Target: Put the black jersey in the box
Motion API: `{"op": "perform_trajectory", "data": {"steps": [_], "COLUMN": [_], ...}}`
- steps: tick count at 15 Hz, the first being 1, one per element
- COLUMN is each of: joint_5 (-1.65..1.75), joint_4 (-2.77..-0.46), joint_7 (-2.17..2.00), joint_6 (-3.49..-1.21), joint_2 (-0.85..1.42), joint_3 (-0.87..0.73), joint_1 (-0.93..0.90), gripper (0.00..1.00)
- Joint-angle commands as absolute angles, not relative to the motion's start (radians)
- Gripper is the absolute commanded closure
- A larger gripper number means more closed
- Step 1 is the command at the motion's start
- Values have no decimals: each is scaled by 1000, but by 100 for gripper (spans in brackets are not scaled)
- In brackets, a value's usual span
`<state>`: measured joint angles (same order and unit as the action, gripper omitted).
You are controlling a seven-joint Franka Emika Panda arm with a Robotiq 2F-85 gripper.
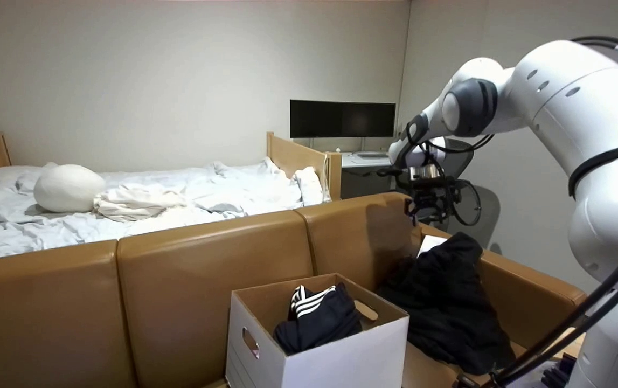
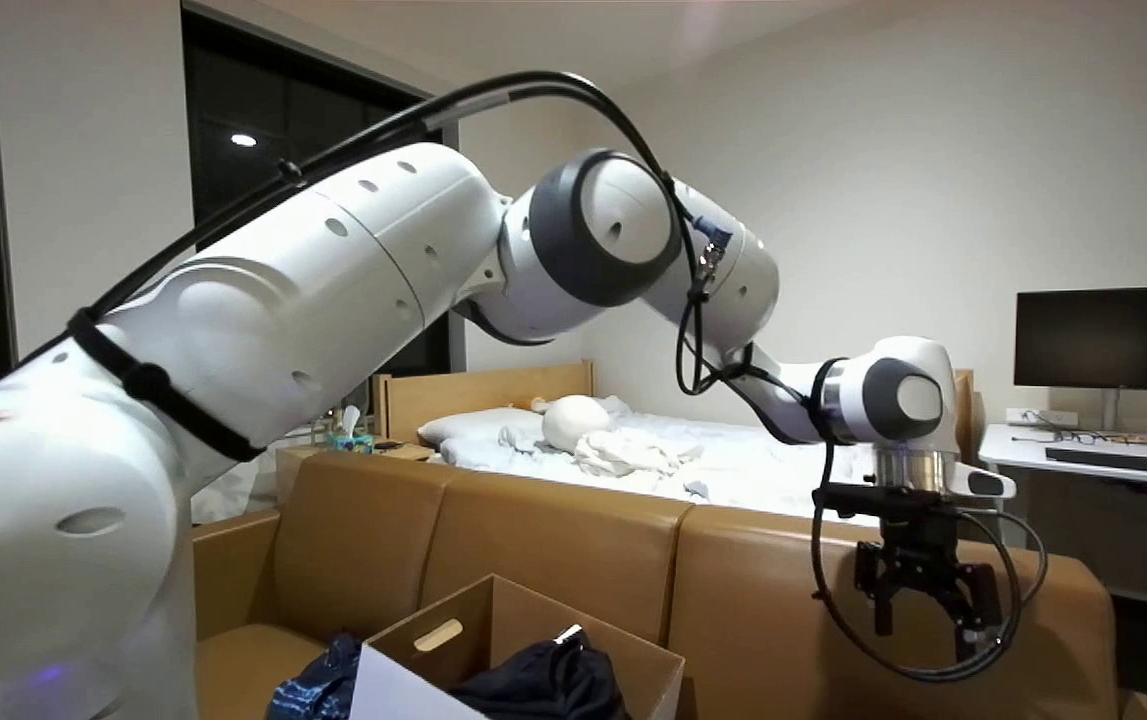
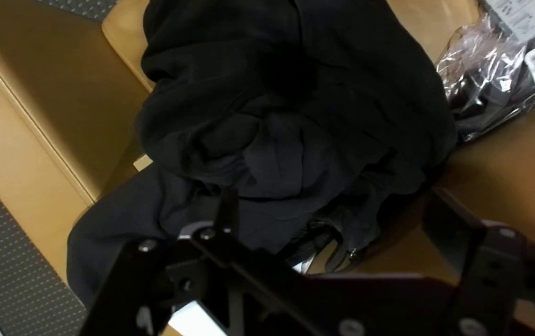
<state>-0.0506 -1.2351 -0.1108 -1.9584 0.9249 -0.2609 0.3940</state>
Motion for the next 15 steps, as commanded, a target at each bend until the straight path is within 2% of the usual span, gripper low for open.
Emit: {"op": "perform_trajectory", "data": {"steps": [1, 5, 9, 11, 13, 15], "joint_5": [-87, -109, -92, -91, -70, -90], "joint_4": [-985, -774, -579, -539, -632, -625], "joint_7": [-145, -178, -218, -224, -244, -296], "joint_6": [-1889, -1878, -1766, -1721, -1730, -1736], "joint_2": [1121, 1292, 1454, 1502, 1467, 1489], "joint_3": [-249, -247, -252, -248, -202, -179], "joint_1": [454, 504, 539, 539, 533, 533], "gripper": [0, 0, 0, 0, 0, 0]}}
